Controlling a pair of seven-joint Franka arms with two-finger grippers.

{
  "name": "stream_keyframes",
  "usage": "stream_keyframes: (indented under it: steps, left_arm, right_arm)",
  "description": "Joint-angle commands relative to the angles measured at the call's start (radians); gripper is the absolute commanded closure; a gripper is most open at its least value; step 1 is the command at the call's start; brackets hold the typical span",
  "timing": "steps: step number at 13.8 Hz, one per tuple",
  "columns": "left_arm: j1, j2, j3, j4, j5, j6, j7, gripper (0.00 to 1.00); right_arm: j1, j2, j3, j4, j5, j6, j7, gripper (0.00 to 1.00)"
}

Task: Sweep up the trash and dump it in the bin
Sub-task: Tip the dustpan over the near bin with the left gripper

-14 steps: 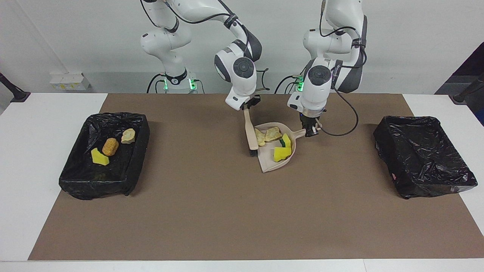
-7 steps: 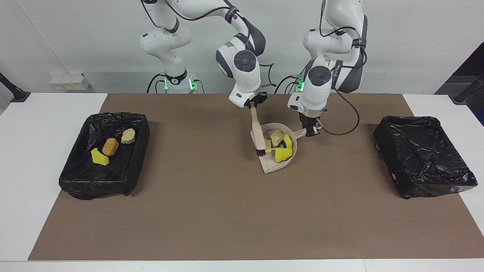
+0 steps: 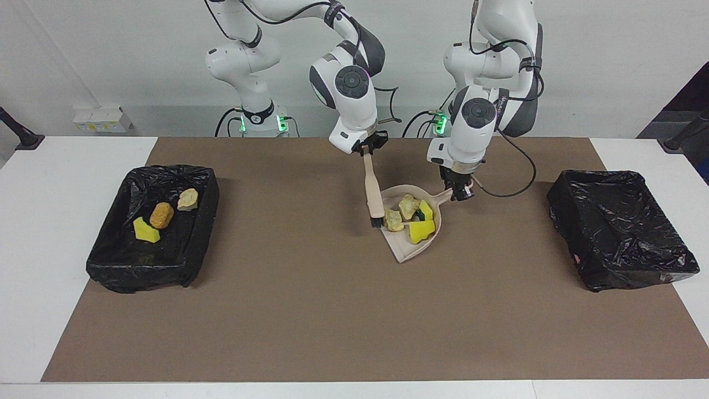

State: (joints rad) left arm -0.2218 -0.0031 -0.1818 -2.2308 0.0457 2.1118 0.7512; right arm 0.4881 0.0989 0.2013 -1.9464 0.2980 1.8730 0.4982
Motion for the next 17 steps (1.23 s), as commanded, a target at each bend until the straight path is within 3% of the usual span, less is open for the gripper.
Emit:
stream_keyframes:
  steps: [1,7,11,14,17]
  left_arm:
    - [0.045,-0.043,-0.001,-0.009,-0.033,0.004,-0.048,1.0]
    - [0.191,-0.13,0.001,0.045,-0.082,-0.032,-0.047,1.0]
    - [0.341,-0.132,0.007,0.198,-0.124,-0.26,-0.041,1.0]
    - [0.487,-0.124,0.013,0.285,-0.142,-0.416,-0.043,1.0]
    - [0.638,-0.109,0.027,0.362,-0.147,-0.438,-0.003,1.0]
  right_arm:
    - [-0.01,-0.054,0.007,-0.006,0.001,-0.04,0.002,1.0]
    - [0.113,-0.165,0.013,-0.154,0.004,-0.008,0.12,1.0]
    - [0.237,-0.137,0.013,-0.207,0.004,0.112,0.293,1.0]
    - [0.326,-0.03,0.013,-0.209,0.004,0.271,0.424,1.0]
    - [0.325,-0.004,0.013,-0.209,0.004,0.287,0.393,1.0]
